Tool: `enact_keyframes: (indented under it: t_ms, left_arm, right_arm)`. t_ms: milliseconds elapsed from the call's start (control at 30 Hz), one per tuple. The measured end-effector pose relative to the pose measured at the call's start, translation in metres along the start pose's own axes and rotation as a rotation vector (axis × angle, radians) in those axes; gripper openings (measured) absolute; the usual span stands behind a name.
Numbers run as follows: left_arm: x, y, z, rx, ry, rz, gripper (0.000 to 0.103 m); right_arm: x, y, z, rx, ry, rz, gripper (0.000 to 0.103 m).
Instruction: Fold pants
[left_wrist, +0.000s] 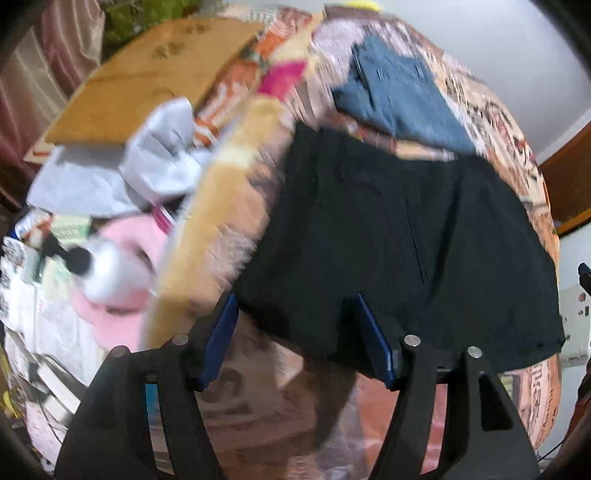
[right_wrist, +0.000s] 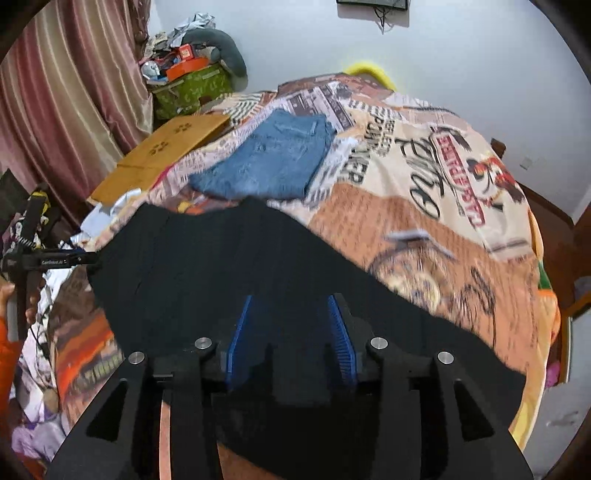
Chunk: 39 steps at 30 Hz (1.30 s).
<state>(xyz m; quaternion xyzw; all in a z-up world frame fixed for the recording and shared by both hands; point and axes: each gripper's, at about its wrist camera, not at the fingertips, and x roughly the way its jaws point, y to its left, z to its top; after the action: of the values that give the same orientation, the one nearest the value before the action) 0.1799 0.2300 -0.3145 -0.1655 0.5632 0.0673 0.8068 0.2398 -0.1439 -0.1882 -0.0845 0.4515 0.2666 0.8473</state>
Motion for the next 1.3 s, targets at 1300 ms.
enact_keyframes:
  t_ms: [1300]
  left_arm:
    - [0.001,-0.179,-0.028,0.396,0.007,-0.111,0.077]
  right_arm:
    - [0.017,0.018,-0.042,0.112,0.040,0.146,0.049]
